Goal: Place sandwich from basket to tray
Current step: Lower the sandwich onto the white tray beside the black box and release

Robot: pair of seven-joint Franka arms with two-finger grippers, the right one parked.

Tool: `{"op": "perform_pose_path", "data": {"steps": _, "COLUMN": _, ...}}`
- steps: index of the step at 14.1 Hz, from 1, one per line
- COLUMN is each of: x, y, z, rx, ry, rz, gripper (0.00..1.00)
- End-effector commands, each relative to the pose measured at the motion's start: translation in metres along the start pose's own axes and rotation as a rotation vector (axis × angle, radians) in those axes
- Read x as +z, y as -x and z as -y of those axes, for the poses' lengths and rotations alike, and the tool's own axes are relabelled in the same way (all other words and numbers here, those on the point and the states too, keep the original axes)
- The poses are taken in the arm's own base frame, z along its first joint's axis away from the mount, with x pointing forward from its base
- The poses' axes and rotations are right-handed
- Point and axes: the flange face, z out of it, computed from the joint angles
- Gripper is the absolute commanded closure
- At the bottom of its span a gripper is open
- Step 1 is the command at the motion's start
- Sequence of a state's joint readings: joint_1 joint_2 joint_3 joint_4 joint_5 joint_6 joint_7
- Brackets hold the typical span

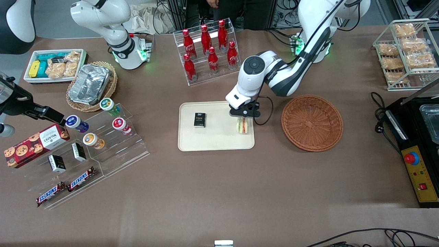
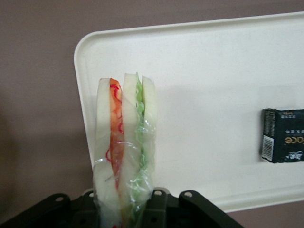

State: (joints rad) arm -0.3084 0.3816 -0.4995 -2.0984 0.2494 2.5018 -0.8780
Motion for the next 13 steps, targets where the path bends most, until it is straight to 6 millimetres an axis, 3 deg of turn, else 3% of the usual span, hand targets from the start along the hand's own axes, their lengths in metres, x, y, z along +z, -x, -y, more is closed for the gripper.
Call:
{"op": "perform_pose_path", "data": {"steps": 1, "x": 0.025, "y": 0.005, "z": -0.010, "rx": -0.017, "ry": 0.003, "rz": -0.033, "gripper": 1.00}}
{"op": "perform_pose_path", "data": {"steps": 5, "x": 0.049, "y": 0.010, "z": -0.010, "rx": -0.042, "ry": 0.002, "rz": -0.027, "gripper": 1.00}}
{"op": "perform_pose_path", "data": {"steps": 7, "x": 0.054, "y": 0.001, "z": -0.001, "rx": -0.061, "ry": -0.008, "rz": -0.030, "gripper": 0.98}}
{"op": "perform_pose_path", "data": {"steps": 8, "x": 0.053, "y": 0.000, "z": 0.000, "rx": -0.062, "ry": -0.008, "rz": -0.032, "gripper": 0.37}}
{"op": "perform_pose_path", "data": {"steps": 9, "x": 0.052, "y": -0.001, "z": 0.000, "rx": -0.062, "ry": -0.008, "rz": -0.034, "gripper": 0.00}}
{"op": "perform_pose_path", "data": {"steps": 12, "x": 0.038, "y": -0.010, "z": -0.002, "rx": -0.086, "ry": 0.001, "rz": -0.059, "gripper": 0.00}}
{"op": "perform_pose_path", "data": {"steps": 13, "x": 0.022, "y": -0.015, "z": -0.002, "rx": -0.092, "ry": -0.002, "rz": -0.081, "gripper": 0.00}}
